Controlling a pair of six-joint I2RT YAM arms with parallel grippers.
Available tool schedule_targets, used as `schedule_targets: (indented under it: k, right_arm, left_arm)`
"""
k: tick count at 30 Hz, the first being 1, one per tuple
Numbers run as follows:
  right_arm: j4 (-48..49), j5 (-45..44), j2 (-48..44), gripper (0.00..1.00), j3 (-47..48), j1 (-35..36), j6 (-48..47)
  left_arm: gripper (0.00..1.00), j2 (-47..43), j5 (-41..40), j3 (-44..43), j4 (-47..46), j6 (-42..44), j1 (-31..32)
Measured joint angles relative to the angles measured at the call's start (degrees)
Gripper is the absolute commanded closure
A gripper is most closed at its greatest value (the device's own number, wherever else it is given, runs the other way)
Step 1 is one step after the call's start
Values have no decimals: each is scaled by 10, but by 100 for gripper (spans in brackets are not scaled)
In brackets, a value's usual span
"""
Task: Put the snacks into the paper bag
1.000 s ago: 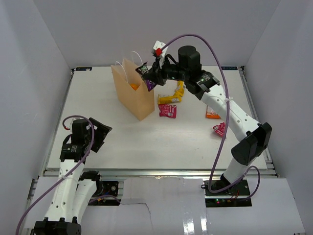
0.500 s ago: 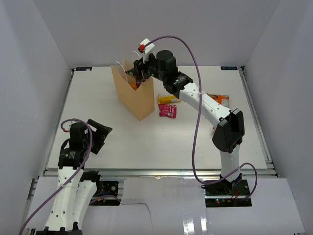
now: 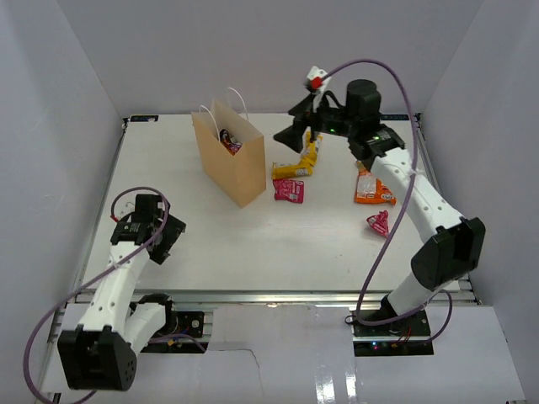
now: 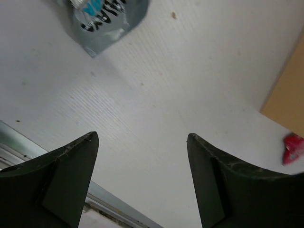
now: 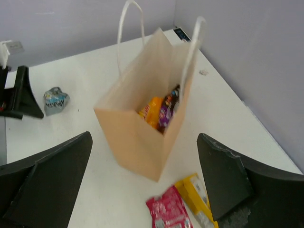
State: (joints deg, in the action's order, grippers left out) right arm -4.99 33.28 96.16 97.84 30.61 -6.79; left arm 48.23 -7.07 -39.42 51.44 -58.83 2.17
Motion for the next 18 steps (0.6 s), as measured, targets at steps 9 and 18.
schedule_targets:
  k: [9, 18]
  right_arm:
    - [-64, 145, -159, 2, -318, -195, -86]
    - [-116, 181, -190, 2, -404, -264, -132]
  left_arm:
    - [9, 208, -88, -43, 3, 1, -140]
    - [19, 268, -29, -42, -124, 41, -238]
